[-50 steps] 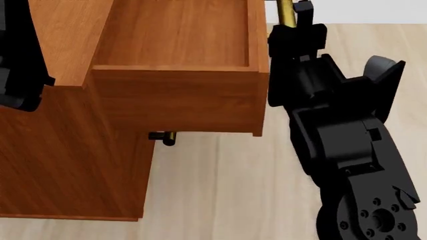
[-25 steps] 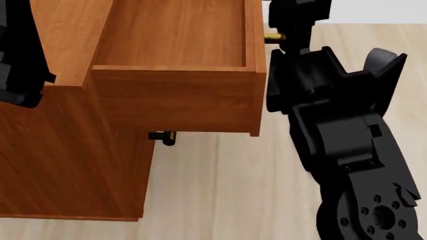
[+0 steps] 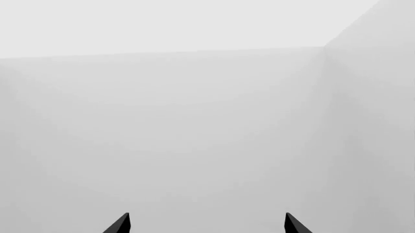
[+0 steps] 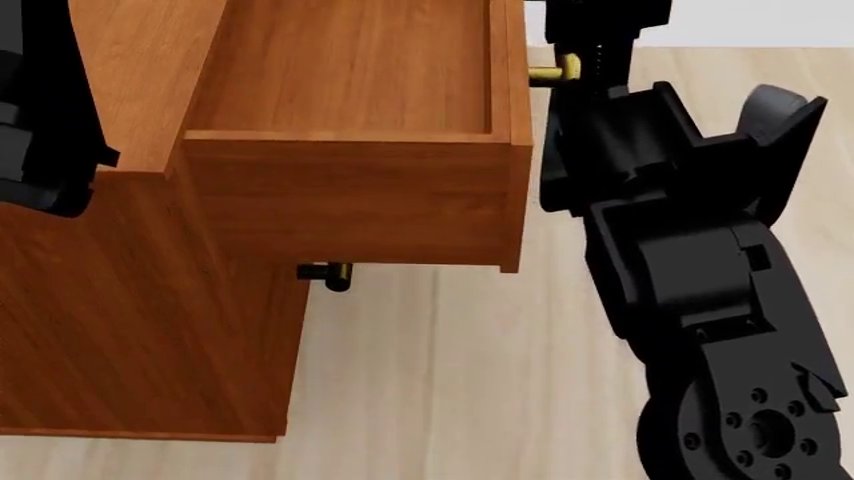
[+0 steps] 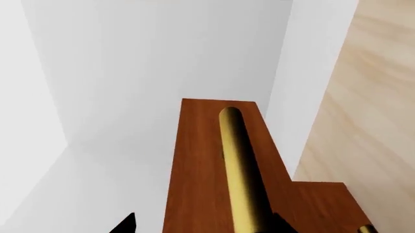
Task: Close the bottom drawer of the cabinet and open the top drawer.
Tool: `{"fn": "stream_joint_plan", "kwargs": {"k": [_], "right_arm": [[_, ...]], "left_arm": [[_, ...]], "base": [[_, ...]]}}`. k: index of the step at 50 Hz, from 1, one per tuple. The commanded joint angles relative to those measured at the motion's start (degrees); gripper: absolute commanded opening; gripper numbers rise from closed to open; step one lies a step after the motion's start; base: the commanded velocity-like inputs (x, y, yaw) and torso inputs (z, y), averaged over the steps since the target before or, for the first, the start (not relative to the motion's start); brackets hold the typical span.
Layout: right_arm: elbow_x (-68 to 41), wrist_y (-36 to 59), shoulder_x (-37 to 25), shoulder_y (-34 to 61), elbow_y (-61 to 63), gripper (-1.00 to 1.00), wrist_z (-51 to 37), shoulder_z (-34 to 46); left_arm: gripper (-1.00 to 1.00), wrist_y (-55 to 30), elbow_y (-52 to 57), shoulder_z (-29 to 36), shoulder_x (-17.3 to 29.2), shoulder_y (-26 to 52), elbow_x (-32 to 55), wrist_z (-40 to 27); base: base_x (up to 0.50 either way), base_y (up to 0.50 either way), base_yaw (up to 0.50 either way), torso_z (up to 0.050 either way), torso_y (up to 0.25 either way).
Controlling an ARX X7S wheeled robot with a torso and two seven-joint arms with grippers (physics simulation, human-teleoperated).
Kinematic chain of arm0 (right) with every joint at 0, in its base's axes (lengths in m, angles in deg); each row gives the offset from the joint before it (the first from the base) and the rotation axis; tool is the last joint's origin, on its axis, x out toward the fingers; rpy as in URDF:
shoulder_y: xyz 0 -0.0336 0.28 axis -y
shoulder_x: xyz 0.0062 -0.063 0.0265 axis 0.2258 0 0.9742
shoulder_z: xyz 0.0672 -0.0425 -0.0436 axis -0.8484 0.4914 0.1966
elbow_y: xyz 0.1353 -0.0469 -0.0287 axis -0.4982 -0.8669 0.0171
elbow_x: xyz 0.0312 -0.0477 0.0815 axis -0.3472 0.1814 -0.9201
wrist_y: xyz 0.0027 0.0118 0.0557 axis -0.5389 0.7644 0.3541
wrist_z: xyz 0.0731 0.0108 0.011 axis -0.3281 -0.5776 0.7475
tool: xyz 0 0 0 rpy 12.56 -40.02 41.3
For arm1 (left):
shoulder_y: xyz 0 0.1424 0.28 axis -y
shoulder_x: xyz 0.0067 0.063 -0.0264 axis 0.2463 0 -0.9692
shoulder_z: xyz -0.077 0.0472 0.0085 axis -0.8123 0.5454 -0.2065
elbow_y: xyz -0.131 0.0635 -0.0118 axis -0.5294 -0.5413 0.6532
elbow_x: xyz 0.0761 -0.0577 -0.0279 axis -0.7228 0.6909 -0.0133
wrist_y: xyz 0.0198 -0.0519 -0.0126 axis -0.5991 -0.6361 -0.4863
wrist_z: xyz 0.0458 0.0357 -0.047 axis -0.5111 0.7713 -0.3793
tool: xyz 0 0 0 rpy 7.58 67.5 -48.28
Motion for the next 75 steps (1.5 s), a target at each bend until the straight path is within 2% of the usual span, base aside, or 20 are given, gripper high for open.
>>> {"fn": "stream_joint_plan", "kwargs": {"k": [1,27,66,75], "right_arm": [[0.66,0.19,-0.17,-0.03,-0.4,1.0,0.68,-0.82],[-0.19,2.19,1.08,-1.08,-4.51,1.0,1.82,0.03],[1.14,-3.33,-5.9,-3.83,2.09,1.0,-0.26,-5.62],[4.57,-4.98,-8.33,-4.25,4.69,1.0,-1.89,-5.22]], "left_arm": [[1.0,0.11,-0.12,0.55,-0.01,0.16,-0.12,-0.14],[1.0,-0.12,0.58,0.07,0.55,0.22,0.94,-0.91],[1.0,0.48,-0.62,1.82,-0.09,1.43,0.76,-0.93],[1.0,0.62,-0.56,2.09,-0.1,1.45,0.8,-1.05]], "base": [[0.0,0.0,0.0,0.0,0.0],[0.0,0.0,0.0,0.0,0.0],[0.0,0.0,0.0,0.0,0.0],[0.0,0.0,0.0,0.0,0.0]]}}
